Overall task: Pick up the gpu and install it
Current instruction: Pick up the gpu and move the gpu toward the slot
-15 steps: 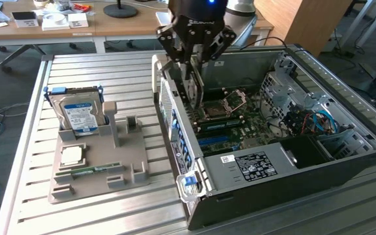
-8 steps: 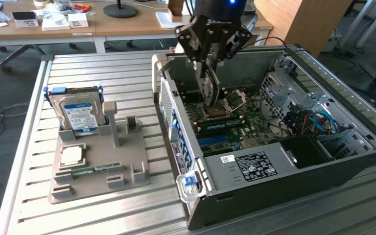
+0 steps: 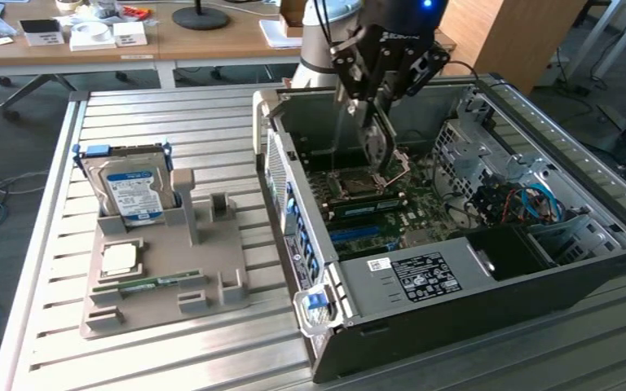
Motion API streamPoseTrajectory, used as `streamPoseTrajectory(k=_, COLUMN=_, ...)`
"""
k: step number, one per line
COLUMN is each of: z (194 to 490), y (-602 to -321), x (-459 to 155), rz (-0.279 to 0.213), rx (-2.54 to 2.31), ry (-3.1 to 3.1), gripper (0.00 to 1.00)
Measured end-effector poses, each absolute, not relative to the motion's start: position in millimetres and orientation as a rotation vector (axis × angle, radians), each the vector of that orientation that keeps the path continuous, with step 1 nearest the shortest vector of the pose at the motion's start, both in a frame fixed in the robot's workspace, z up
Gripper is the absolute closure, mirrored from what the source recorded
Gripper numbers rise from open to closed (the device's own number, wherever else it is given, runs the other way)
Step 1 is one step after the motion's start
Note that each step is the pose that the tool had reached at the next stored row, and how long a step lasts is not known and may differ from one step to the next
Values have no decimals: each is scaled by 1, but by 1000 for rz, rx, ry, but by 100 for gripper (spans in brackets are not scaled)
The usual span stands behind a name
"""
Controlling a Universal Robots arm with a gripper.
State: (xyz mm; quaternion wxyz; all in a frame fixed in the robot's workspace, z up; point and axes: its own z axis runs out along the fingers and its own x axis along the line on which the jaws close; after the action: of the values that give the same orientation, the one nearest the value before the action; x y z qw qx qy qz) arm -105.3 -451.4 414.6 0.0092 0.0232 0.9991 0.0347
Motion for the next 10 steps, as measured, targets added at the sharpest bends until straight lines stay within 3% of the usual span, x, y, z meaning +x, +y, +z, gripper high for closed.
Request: streamPoseTrajectory(k=10, z=415, y=-451, x=-77, rz=112, rx=72, ry=3120, gripper=73)
